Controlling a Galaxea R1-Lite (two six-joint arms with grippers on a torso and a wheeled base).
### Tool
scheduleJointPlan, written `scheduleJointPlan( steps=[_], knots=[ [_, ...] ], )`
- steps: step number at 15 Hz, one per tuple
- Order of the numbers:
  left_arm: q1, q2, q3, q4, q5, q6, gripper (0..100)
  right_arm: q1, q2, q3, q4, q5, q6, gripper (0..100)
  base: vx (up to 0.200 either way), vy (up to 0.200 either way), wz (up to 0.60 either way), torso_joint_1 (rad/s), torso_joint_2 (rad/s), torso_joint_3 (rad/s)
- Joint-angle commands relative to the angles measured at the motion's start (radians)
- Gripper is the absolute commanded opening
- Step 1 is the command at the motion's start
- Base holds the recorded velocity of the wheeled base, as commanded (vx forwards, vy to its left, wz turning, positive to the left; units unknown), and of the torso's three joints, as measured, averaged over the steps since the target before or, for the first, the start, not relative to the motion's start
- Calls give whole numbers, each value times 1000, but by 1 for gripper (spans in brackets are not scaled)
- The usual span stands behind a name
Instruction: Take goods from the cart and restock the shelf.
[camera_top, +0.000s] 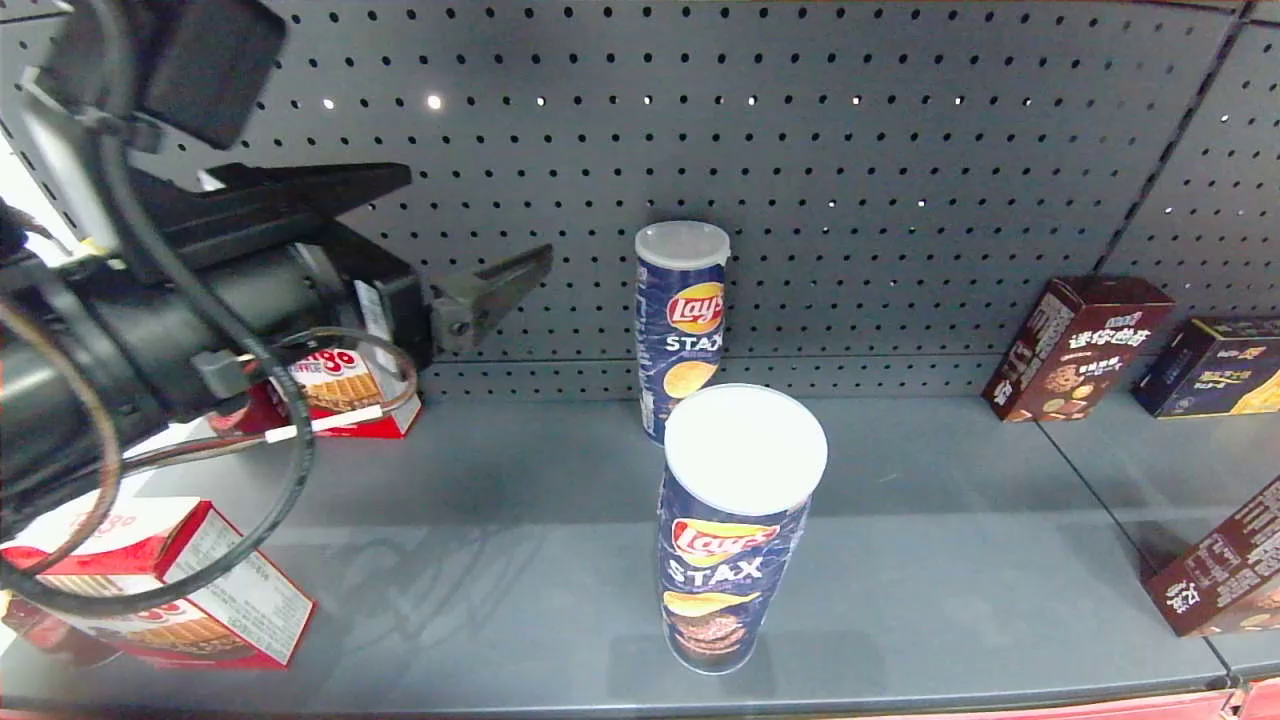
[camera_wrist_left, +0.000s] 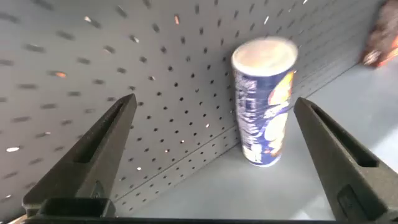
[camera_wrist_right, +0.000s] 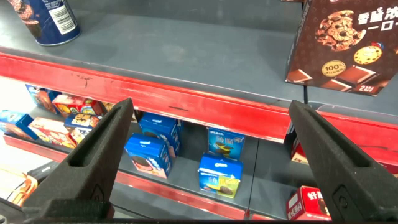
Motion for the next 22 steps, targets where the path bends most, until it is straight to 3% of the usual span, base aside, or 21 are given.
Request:
scheduleJointPlan(
  steps=[1, 2, 4, 5, 7, 8, 9, 12, 15, 18, 22],
  knots=[
    [-27, -211, 117, 1, -1, -5, 100, 0, 1, 0, -1, 0, 0, 100, 0, 0, 0, 0, 0, 0],
    [-27, -226, 130, 1, -1, -6, 100, 0, 1, 0, -1, 0, 0, 100, 0, 0, 0, 0, 0, 0],
    [-10, -455, 285, 11, -2, -54, 100, 0, 1, 0, -1, 0, 0, 100, 0, 0, 0, 0, 0, 0],
    [10, -521, 317, 17, -4, -55, 100, 0, 1, 0, -1, 0, 0, 100, 0, 0, 0, 0, 0, 0],
    [194, -692, 415, 14, -34, -54, 100, 0, 1, 0, -1, 0, 0, 100, 0, 0, 0, 0, 0, 0],
    [240, -734, 436, 15, -53, -55, 100, 0, 1, 0, -1, 0, 0, 100, 0, 0, 0, 0, 0, 0],
    [381, -870, 522, 18, -116, -92, 100, 0, 1, 0, -1, 0, 0, 100, 0, 0, 0, 0, 0, 0],
    [539, -1140, 700, 75, -139, -204, 100, 0, 1, 0, -1, 0, 0, 100, 0, 0, 0, 0, 0, 0],
    [552, -1280, 800, 164, -139, -227, 100, 0, 1, 0, -1, 0, 0, 100, 0, 0, 0, 0, 0, 0],
    [555, -1323, 814, 402, -140, -224, 100, 0, 1, 0, -1, 0, 0, 100, 0, 0, 0, 0, 0, 0],
    [569, -1332, 895, 454, -140, -221, 100, 0, 1, 0, -1, -2, 0, 100, 0, 0, 0, 0, 0, 0]
  ],
)
